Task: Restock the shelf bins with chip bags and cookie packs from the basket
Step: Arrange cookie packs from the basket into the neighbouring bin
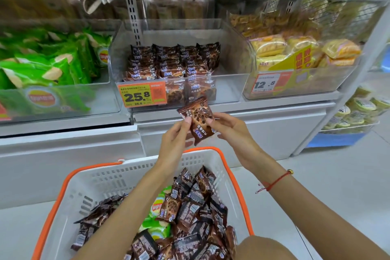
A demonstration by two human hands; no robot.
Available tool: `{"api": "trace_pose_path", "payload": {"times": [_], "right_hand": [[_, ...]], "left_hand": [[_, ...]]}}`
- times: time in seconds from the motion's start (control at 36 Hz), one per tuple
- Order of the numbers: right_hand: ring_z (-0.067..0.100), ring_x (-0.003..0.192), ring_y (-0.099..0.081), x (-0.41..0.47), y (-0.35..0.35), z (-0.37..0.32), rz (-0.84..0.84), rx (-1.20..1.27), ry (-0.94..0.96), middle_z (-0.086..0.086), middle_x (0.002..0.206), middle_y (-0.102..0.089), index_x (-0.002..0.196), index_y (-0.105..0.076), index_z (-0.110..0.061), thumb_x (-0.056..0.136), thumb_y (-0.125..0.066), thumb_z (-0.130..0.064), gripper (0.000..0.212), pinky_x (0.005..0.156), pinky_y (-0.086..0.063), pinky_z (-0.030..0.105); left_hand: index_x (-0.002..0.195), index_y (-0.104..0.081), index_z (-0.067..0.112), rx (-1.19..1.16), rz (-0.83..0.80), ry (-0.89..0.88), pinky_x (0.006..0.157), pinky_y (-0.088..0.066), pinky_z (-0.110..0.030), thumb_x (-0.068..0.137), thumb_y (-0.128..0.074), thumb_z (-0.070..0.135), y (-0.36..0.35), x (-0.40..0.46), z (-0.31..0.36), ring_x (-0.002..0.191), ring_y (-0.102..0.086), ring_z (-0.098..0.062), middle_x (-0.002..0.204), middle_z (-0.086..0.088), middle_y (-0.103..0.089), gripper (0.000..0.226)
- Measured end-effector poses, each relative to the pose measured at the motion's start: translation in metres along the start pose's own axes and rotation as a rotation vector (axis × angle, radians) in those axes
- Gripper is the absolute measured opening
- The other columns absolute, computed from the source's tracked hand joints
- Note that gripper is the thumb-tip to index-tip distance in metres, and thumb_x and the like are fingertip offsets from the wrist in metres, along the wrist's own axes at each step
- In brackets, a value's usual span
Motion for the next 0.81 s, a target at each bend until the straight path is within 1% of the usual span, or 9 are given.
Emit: {"api": "trace_pose_path", "payload": {"times": [0.08, 0.19, 0.31, 0.36, 0.44, 0.56, 0.61, 0.75, 0.81], "right_hand": [[-0.002, 0.082, -0.062, 0.005, 0.001, -0.007, 0.044, 0.086, 0.006, 0.001, 0.102, -0.069, 0.11, -0.064, -0.02, 0.09, -0.065, -0.026, 0.021, 0.079, -0.046, 0.019], [0.001, 0.086, -0.063, 0.024, 0.013, -0.033, 0.123, 0.052, 0.14, -0.001, 0.101, -0.07, 0.111, -0.064, -0.019, 0.09, -0.065, -0.026, 0.023, 0.07, -0.045, 0.009], [-0.002, 0.085, -0.057, 0.053, 0.041, -0.082, 0.342, -0.09, 0.419, -0.009, 0.092, -0.063, 0.107, -0.063, -0.018, 0.093, -0.06, -0.018, 0.014, 0.071, -0.041, 0.005], [-0.002, 0.082, -0.054, 0.07, 0.058, -0.104, 0.482, -0.215, 0.573, -0.008, 0.089, -0.061, 0.105, -0.061, -0.018, 0.091, -0.058, -0.01, 0.016, 0.077, -0.043, 0.013], [0.017, 0.102, -0.054, 0.096, 0.073, -0.124, 0.676, -0.611, 0.714, -0.001, 0.105, -0.062, 0.113, -0.059, -0.016, 0.084, -0.058, -0.009, 0.03, 0.089, -0.042, 0.036], [0.028, 0.123, -0.046, 0.137, 0.077, -0.127, 0.676, -1.086, 0.674, 0.006, 0.127, -0.056, 0.128, -0.052, -0.011, 0.081, -0.064, -0.016, 0.049, 0.106, -0.031, 0.047], [0.031, 0.123, -0.045, 0.147, 0.076, -0.12, 0.651, -1.213, 0.622, 0.009, 0.125, -0.058, 0.128, -0.053, -0.009, 0.08, -0.065, -0.018, 0.05, 0.109, -0.025, 0.048], [0.031, 0.116, -0.052, 0.152, 0.08, -0.113, 0.717, -1.171, 0.695, 0.007, 0.112, -0.065, 0.119, -0.061, -0.011, 0.073, -0.071, -0.014, 0.047, 0.111, -0.024, 0.047], [0.029, 0.116, -0.051, 0.154, 0.081, -0.113, 0.723, -1.171, 0.707, 0.005, 0.113, -0.064, 0.119, -0.061, -0.012, 0.074, -0.071, -0.014, 0.046, 0.112, -0.025, 0.047]], "left_hand": [[0.117, -0.064, 0.02, 0.025, -0.05, -0.045, 0.079, -0.053, -0.013, 0.093, -0.058, 0.026, -0.005, 0.011, 0.02, 0.092, -0.065, 0.005, 0.106, 0.007, -0.07, 0.025], [0.101, -0.065, 0.026, 0.09, -0.083, -0.143, 0.065, -0.048, -0.006, 0.09, -0.063, 0.016, -0.01, 0.037, 0.054, 0.08, -0.063, 0.013, 0.092, 0.017, -0.068, 0.014], [0.097, -0.063, 0.029, 0.114, -0.087, -0.2, 0.072, -0.053, -0.01, 0.091, -0.062, 0.017, -0.018, 0.067, 0.09, 0.084, -0.065, 0.004, 0.095, 0.011, -0.07, 0.013], [0.095, -0.064, 0.027, 0.092, -0.066, -0.203, 0.068, -0.053, -0.012, 0.091, -0.063, 0.018, -0.02, 0.085, 0.103, 0.088, -0.066, -0.001, 0.099, 0.007, -0.071, 0.011], [0.101, -0.062, 0.019, 0.103, -0.027, -0.183, 0.067, -0.051, -0.012, 0.091, -0.063, 0.016, -0.025, 0.119, 0.12, 0.092, -0.067, -0.006, 0.1, 0.004, -0.07, 0.01], [0.098, -0.06, 0.012, 0.141, 0.017, -0.121, 0.07, -0.05, -0.017, 0.091, -0.062, 0.007, -0.039, 0.169, 0.133, 0.079, -0.063, -0.008, 0.084, 0.003, -0.065, 0.008], [0.104, -0.063, 0.006, 0.212, 0.027, -0.11, 0.074, -0.05, -0.02, 0.09, -0.064, 0.006, -0.045, 0.193, 0.131, 0.086, -0.062, -0.016, 0.088, -0.002, -0.065, 0.014], [0.104, -0.063, 0.012, 0.382, -0.048, -0.094, 0.095, -0.047, -0.03, 0.087, -0.069, 0.014, -0.067, 0.24, 0.121, 0.106, -0.058, -0.018, 0.111, -0.006, -0.063, 0.018], [0.104, -0.066, 0.007, 0.538, -0.105, -0.141, 0.089, -0.044, -0.025, 0.088, -0.068, 0.014, -0.077, 0.252, 0.121, 0.104, -0.057, -0.017, 0.113, -0.007, -0.064, 0.018]]}}
Point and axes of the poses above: each hand's wrist, its own x-axis towards the middle knuckle, its own y-axis out of the back of the hand, z = x × y, the point moved 6 cm from there along x, towards the middle knuckle
